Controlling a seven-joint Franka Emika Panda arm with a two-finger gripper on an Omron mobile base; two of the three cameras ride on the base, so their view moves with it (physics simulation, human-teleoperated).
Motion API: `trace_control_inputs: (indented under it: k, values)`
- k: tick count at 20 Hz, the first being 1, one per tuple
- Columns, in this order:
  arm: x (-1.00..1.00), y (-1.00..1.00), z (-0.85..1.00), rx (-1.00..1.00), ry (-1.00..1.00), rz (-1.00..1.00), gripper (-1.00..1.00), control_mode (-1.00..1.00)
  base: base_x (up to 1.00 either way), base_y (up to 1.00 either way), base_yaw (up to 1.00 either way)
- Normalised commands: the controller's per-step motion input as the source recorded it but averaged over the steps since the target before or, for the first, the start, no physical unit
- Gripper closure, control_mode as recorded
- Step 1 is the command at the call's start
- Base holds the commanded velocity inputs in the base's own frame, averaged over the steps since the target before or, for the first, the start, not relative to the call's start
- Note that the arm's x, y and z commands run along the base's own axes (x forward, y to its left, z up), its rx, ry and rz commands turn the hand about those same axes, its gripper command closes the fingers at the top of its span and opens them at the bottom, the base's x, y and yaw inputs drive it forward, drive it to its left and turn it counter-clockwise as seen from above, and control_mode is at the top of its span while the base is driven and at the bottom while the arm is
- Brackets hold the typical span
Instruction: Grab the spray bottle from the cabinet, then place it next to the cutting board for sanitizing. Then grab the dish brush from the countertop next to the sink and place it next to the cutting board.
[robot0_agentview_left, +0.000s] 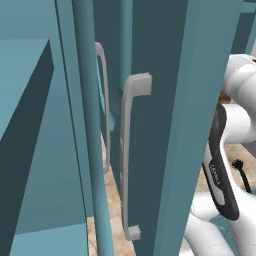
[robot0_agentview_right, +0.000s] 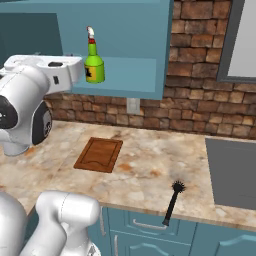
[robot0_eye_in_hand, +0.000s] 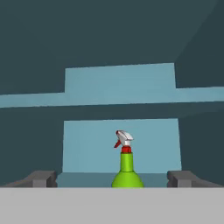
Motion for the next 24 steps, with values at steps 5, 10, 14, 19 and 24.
trace_control_inputs:
  k: [5,10,14,19,24]
  values:
    - [0.07,-0.07,0.09,0.0,0.03,-0.02,-1.0,-1.0,0.0,0.0,0.0]
    - [0.12,-0.06,-0.06,0.0,0.03,0.0,-1.0,-1.0,0.0,0.0,0.0]
    - [0.3,0.0,-0.14,-0.01,0.07,0.0,-1.0,-1.0,0.0,0.0,0.0]
    - [0.44,0.0,-0.23,-0.01,0.06,0.0,-1.0,-1.0,0.0,0.0,0.0]
    - [0.36,0.0,-0.13,0.0,0.0,0.0,-1.0,-1.0,0.0,0.0,0.0]
